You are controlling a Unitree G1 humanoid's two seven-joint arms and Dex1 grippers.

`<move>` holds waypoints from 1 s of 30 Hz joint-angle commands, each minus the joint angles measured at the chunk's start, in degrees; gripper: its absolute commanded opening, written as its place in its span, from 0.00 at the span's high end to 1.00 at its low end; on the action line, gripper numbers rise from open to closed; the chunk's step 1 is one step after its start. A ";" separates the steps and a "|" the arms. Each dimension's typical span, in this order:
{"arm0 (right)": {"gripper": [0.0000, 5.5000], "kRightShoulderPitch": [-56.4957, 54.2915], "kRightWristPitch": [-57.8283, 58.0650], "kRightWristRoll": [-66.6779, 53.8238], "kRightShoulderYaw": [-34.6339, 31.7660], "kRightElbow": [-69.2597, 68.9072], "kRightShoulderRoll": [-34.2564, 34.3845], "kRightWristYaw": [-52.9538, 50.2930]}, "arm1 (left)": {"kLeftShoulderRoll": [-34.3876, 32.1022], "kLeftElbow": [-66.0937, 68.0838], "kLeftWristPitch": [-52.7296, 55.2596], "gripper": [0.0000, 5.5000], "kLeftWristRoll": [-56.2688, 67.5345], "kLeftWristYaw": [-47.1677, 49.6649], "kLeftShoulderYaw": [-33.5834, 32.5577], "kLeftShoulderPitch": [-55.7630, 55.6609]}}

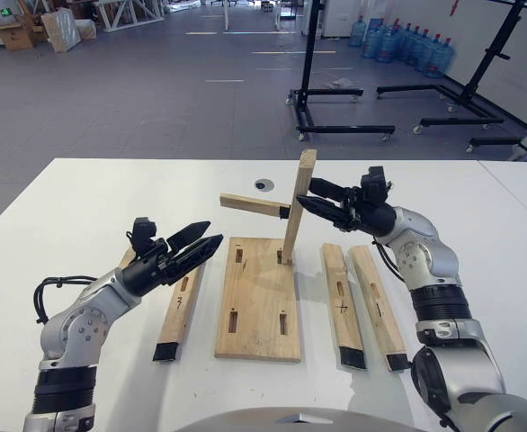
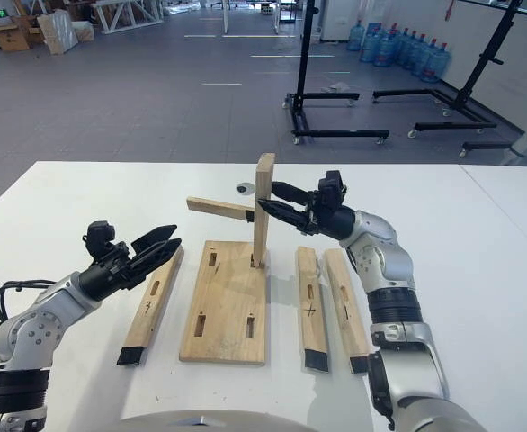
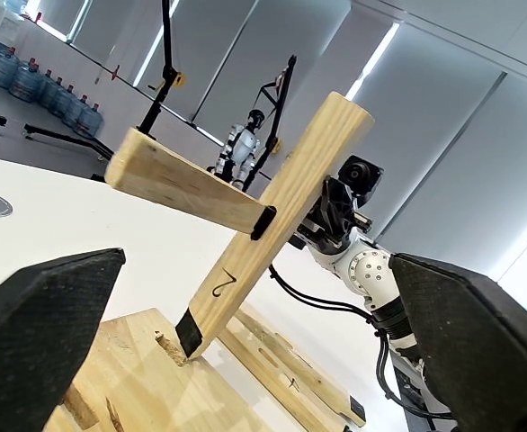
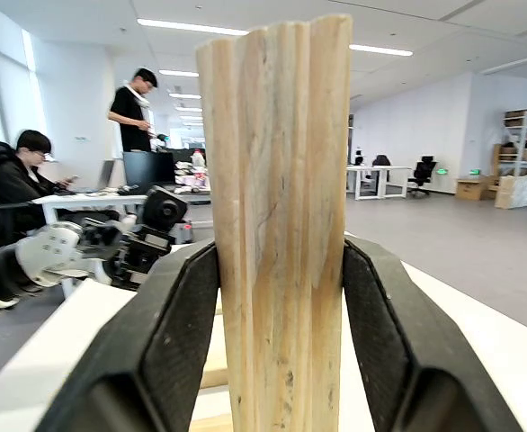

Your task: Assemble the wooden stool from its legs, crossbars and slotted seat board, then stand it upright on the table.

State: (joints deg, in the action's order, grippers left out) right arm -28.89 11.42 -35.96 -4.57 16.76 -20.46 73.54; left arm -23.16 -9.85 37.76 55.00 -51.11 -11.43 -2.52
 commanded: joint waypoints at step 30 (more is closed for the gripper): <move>0.63 -7.29 -11.14 4.30 -1.12 12.57 1.66 7.66 | 0.01 0.19 -0.68 0.02 -2.64 -0.35 1.02 -1.29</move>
State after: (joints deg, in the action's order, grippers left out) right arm -34.44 -0.18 -31.51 -5.14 29.84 -18.27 81.01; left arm -23.02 -9.55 37.40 53.22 -51.62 -10.87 -3.14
